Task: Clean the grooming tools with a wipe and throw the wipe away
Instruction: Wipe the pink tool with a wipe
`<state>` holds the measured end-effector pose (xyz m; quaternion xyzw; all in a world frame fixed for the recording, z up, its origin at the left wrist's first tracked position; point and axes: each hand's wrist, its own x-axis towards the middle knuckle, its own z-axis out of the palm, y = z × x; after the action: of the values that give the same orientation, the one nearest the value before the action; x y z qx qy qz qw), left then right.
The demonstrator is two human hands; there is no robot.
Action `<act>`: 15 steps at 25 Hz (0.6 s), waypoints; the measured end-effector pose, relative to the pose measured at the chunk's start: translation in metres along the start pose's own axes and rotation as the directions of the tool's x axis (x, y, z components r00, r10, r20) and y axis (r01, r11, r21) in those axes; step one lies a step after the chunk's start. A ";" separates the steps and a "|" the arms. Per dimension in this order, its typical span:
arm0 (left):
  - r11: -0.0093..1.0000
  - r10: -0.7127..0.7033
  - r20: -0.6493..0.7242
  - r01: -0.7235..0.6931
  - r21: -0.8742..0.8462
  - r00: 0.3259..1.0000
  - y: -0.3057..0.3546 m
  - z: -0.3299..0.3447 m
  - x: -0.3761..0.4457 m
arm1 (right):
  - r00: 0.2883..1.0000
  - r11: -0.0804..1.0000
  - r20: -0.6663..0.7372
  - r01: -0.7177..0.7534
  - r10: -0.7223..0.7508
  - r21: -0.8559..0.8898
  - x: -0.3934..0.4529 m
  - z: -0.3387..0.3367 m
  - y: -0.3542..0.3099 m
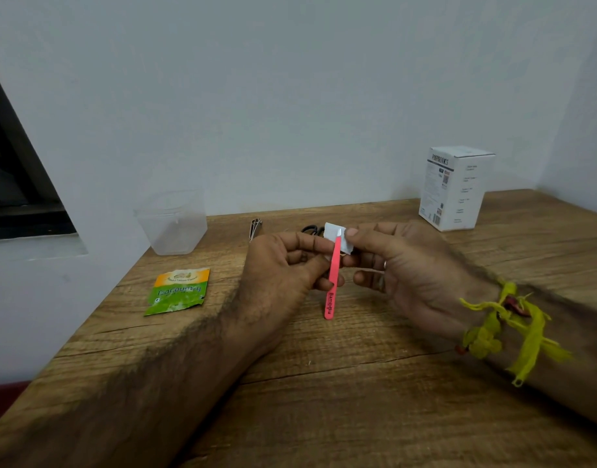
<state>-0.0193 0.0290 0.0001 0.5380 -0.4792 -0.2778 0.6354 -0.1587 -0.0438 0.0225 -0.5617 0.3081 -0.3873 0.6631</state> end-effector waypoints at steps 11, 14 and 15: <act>0.999 -0.030 -0.034 0.030 -0.023 0.999 -0.004 -0.001 0.001 | 0.983 0.990 0.125 -0.130 0.136 -0.054 0.004 -0.009 -0.010; 0.999 -0.027 -0.041 0.026 -0.027 0.999 -0.003 0.000 0.001 | 0.984 0.993 0.131 -0.118 0.119 -0.013 0.006 -0.010 -0.009; 0.999 -0.027 -0.046 0.026 -0.022 0.999 -0.003 0.000 0.001 | 0.984 0.993 0.134 -0.116 0.117 -0.014 0.006 -0.010 -0.009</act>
<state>-0.0184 0.0275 -0.0029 0.5436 -0.4545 -0.2788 0.6483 -0.1659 -0.0547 0.0294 -0.5696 0.2962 -0.3083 0.7020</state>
